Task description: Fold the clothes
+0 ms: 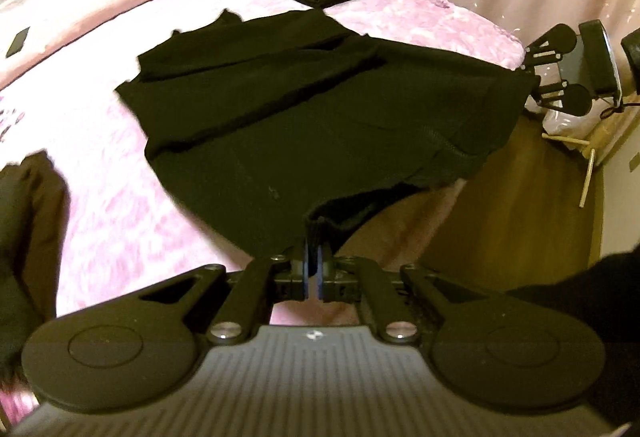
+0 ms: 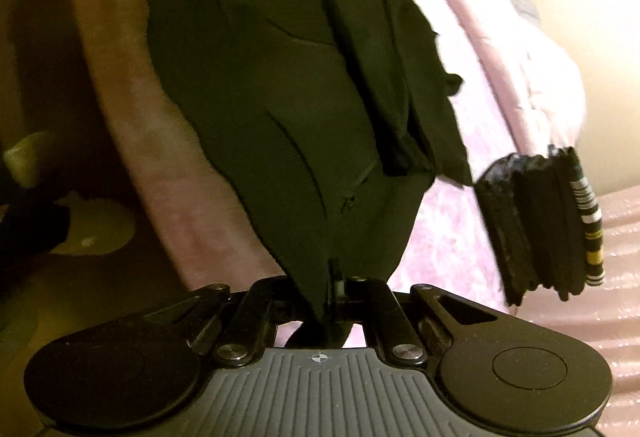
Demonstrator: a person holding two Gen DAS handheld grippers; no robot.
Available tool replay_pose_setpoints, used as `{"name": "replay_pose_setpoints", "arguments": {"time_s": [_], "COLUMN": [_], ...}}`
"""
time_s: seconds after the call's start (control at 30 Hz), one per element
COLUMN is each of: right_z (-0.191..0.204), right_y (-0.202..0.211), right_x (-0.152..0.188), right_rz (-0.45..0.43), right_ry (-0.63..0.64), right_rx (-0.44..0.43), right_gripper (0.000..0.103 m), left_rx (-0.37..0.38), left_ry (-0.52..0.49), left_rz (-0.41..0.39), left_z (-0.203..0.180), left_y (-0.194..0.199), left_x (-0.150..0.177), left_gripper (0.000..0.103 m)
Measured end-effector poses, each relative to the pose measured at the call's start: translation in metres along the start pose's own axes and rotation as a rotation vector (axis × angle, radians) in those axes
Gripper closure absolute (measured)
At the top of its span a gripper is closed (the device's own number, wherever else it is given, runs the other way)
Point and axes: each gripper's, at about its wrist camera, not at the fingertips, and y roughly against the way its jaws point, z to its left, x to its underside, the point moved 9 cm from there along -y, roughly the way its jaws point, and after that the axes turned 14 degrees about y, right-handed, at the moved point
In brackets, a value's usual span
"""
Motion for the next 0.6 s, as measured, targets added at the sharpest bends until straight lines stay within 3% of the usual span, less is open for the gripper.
{"name": "replay_pose_setpoints", "arguments": {"time_s": [0.13,0.27,0.47,0.6], "right_z": [0.026,0.026,-0.084,-0.183], "right_y": [0.040,0.079,0.076,0.039], "right_x": [0.002,-0.007,-0.027,-0.032], "right_rz": [0.017,0.013,-0.054,-0.090], "right_ry": [-0.012,-0.049,-0.112,-0.159], "right_rx": [-0.066,-0.086,-0.042,-0.096], "right_gripper": [0.100,0.100,0.100,0.099], "left_rx": [-0.002,-0.028,-0.066,-0.097], "left_ry": [0.016,0.035,0.064,0.080], "left_rz": [-0.001,-0.049,-0.121,-0.169], "left_z": [-0.005,0.010,0.033,0.056], "left_y": [0.023,0.030,0.042,0.040], "left_x": [0.018,-0.017,-0.069,-0.122], "left_gripper": [0.102,0.102,0.101,0.101]}}
